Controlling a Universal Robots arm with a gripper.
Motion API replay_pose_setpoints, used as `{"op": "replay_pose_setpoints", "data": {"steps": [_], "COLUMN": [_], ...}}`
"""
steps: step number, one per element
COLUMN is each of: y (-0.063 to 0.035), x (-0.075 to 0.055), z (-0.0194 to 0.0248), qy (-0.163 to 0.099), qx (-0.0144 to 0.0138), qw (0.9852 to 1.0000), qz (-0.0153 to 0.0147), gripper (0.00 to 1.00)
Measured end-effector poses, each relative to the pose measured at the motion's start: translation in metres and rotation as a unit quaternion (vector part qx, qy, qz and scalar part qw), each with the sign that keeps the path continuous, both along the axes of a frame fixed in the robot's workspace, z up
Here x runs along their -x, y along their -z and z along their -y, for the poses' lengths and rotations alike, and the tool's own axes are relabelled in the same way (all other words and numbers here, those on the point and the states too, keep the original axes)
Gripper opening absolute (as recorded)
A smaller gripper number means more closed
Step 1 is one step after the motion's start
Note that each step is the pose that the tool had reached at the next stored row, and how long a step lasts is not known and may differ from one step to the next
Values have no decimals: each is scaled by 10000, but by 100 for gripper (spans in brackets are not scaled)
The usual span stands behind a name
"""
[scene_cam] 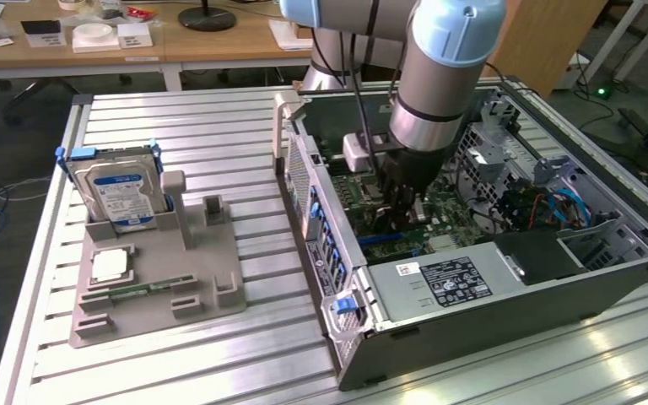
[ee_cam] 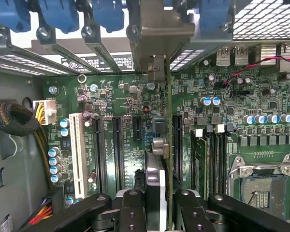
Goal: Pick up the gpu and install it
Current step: 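Insert the gpu into the slot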
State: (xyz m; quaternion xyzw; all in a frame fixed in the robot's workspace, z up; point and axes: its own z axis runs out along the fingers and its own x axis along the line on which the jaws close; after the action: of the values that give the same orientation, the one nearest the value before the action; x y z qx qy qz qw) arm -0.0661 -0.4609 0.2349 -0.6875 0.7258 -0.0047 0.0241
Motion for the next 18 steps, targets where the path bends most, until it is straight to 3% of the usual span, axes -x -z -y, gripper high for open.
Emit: {"op": "replay_pose_setpoints", "data": {"steps": [18], "y": [38], "x": [7], "z": [0], "qy": [0], "qx": [-3], "qw": [10000], "qz": [-9], "gripper": [28]}}
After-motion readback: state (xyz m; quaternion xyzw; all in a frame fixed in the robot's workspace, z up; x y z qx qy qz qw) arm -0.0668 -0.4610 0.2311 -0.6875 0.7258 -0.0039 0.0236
